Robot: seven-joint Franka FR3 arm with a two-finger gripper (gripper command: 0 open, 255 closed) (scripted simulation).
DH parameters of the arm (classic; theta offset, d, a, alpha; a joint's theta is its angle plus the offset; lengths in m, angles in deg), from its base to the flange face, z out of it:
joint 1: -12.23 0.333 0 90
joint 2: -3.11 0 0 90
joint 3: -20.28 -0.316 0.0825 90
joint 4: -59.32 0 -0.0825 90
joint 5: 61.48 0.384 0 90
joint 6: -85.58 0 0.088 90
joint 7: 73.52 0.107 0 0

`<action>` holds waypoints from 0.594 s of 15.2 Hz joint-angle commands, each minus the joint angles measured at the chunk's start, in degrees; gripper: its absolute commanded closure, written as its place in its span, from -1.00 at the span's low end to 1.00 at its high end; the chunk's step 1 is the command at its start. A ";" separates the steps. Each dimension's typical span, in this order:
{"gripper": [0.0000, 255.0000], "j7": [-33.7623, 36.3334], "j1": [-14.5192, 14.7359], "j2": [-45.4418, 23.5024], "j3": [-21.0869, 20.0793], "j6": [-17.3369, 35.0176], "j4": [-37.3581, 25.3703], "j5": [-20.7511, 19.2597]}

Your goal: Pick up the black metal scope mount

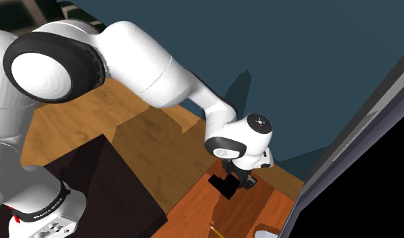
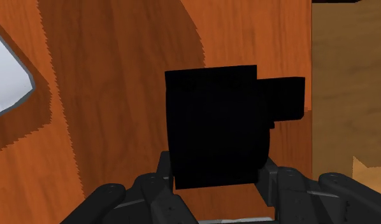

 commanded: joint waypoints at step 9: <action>1.00 1.38 1.23 4.91 1.59 -3.84 0.96 -1.93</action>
